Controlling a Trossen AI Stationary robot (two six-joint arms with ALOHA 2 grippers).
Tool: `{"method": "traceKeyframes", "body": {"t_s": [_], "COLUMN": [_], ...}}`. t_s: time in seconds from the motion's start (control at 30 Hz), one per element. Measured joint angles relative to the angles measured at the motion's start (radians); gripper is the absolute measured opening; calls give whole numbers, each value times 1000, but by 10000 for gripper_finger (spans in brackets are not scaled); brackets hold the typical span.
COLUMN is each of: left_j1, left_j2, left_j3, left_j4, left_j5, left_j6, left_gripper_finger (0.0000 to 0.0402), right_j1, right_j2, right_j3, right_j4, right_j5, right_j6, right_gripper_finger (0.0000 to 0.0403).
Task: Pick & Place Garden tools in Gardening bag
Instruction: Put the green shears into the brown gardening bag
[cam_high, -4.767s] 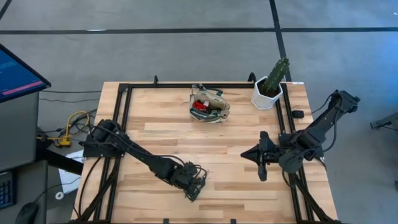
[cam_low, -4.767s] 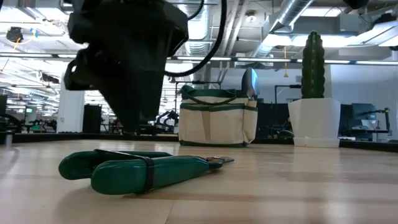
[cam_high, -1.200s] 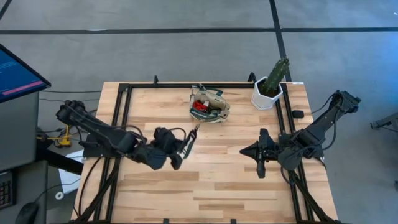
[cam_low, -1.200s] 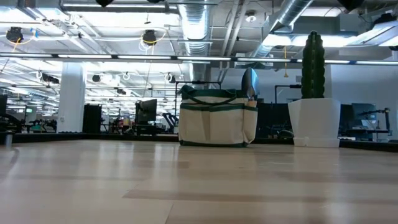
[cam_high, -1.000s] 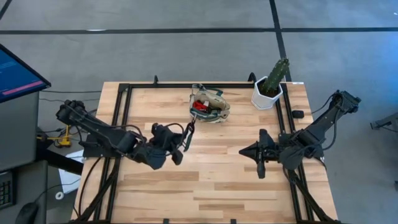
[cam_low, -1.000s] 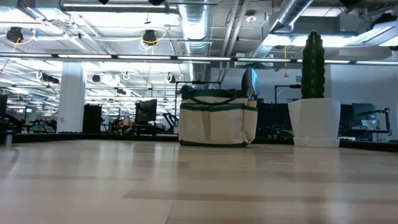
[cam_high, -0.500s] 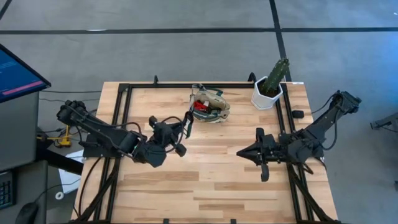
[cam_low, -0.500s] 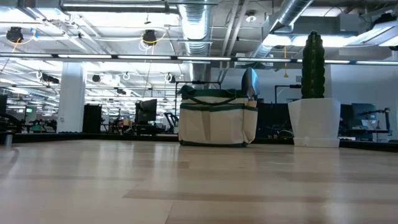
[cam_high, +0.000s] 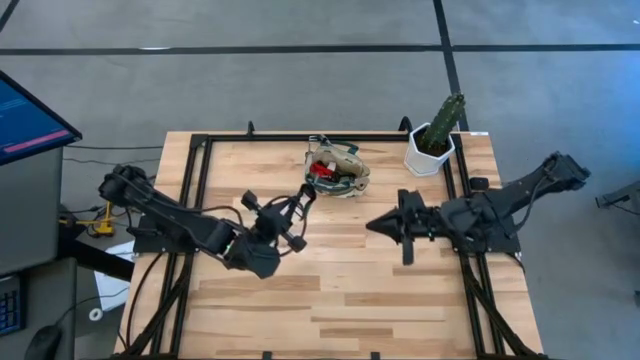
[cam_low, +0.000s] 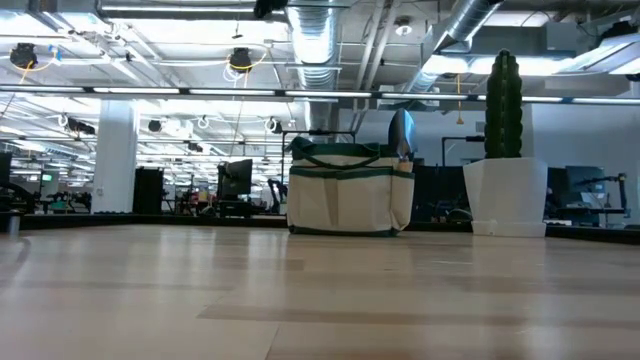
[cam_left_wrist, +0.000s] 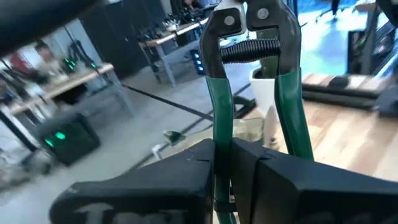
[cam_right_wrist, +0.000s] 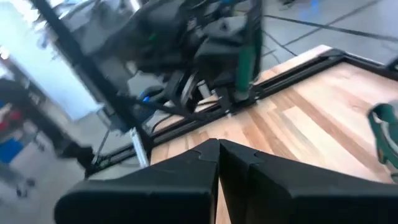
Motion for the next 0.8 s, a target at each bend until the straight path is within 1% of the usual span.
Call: {"method": "traceKeyframes", "body": {"t_s": [0.1, 0.2, 0.23, 0.3, 0.4, 0.5, 0.6, 0.63, 0.7, 0.8], "left_j1": [12, 36, 47, 75, 122, 153, 159, 156, 146, 136], "left_j2": [8, 5, 1, -15, -43, -110, -200, -226, -275, -326], "left_j3": [0, 0, 0, 0, -7, -79, -183, -218, -275, -330], "left_j4": [1, -1, -6, -16, -51, -57, -46, -32, 29, 167], "left_j5": [-11, -10, -5, 40, 84, 93, 156, 169, 194, 220], "left_j6": [53, 103, 122, 153, 153, 97, 50, 47, 68, 184], "left_gripper_finger": [6, 6, 6, 6, 6, 6, 6, 7, 7, 7], "right_j1": [-53, -112, -130, -163, -206, -242, -270, -280, -302, -333], "right_j2": [7, 33, 48, 81, 132, 168, 196, 209, 242, 313], "right_j3": [0, 0, 0, 0, 0, 0, 0, 0, 11, 66], "right_j4": [2, 9, 28, 100, 219, 285, 326, 345, 370, 377], "right_j5": [-5, -68, -88, -112, -144, -176, -199, -223, -285, -340], "right_j6": [82, 104, 106, 106, 81, 65, 76, 80, 80, 104], "right_gripper_finger": [0, 0, 0, 0, 0, 0, 0, 0, 0, 0]}}
